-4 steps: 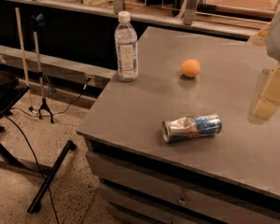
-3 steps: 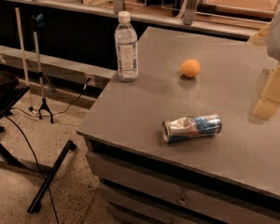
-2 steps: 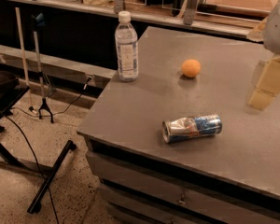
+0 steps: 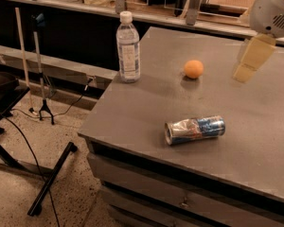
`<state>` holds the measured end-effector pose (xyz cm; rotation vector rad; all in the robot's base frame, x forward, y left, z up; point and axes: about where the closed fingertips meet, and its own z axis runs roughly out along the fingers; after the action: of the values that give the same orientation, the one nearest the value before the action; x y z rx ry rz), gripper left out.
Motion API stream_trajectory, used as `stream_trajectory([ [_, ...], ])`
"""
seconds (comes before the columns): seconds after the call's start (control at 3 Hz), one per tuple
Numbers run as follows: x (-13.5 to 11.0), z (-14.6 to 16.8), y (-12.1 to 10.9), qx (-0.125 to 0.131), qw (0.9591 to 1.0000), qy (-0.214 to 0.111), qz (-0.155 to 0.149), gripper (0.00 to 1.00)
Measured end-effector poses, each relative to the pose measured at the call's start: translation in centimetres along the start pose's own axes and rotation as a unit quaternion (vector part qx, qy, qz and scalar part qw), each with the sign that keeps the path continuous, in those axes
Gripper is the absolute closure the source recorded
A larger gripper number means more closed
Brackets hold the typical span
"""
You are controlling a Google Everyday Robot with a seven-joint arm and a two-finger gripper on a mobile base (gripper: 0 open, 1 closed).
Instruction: Move orange near blue plastic bottle
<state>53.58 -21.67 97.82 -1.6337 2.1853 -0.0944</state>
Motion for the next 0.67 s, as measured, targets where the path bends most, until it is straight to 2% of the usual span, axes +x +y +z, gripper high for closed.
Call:
stream_trajectory([
  [0.33, -1.3, 2.2, -2.2, -0.007, 0.9992, -0.04, 0.007, 0.0],
  [0.67, -2.6, 5.0, -3.2, -0.025, 0.9958, -0.086, 0.018, 0.0],
])
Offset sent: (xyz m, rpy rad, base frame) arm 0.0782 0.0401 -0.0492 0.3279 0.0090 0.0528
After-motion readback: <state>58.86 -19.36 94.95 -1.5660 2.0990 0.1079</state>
